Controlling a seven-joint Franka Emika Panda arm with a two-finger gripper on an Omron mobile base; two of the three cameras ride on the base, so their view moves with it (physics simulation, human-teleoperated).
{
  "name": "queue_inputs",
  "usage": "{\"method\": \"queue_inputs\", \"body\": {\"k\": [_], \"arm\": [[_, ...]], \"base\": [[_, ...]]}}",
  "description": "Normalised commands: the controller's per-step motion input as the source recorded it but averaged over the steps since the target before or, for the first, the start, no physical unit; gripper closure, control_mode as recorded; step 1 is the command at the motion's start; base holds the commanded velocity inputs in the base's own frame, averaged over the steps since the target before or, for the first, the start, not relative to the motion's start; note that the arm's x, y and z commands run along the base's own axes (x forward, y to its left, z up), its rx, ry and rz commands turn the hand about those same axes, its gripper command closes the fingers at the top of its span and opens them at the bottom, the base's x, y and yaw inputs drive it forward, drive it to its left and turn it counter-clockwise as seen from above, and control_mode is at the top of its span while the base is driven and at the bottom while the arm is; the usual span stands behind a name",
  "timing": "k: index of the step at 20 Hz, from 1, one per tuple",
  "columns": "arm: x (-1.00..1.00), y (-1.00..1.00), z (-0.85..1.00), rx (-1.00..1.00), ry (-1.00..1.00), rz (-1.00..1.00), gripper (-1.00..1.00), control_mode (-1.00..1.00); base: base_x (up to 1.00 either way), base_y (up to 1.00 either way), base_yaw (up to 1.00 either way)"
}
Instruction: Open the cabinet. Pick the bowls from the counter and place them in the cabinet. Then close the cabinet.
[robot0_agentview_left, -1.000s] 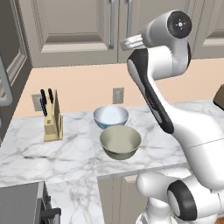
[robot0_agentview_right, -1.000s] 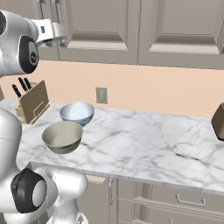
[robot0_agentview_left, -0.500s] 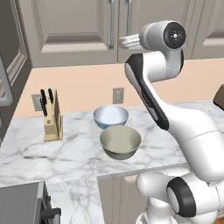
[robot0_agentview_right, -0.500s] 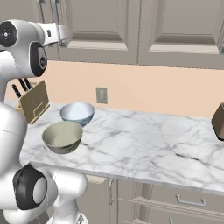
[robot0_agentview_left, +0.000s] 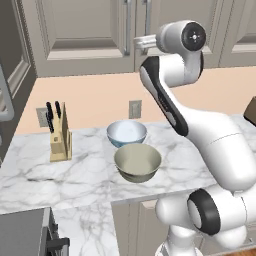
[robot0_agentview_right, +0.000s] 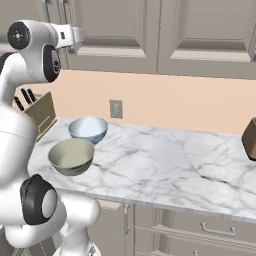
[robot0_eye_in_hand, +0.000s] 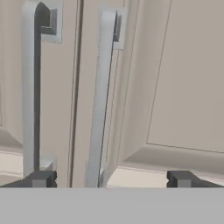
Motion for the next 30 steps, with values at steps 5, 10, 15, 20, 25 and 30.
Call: {"method": "queue_inputs", "body": {"k": [5,10,15,20,25,30], "arm": [[0.38,0.00,0.00,0.03,0.00,0.00,-1.00,-1.00],[0.35,0.14,0.00,0.03,0.00,0.00,-1.00,-1.00],[0.50,0.02,0.00,0.04,0.00,0.00,-1.00,-1.00],[0.49,0.14,-0.01,0.02,0.00,0.00,-1.00,-1.00],[0.42,0.30,0.00,0.00,0.00,-0.06,1.00,-1.00],[0.40,0.00,0.00,0.02,0.00,0.00,1.00,-1.00]], "base": [[0.00,0.00,0.00],[0.00,0.00,0.00],[0.00,0.00,0.00],[0.00,0.00,0.00],[0.00,0.00,0.00],[0.00,0.00,0.00]]}}
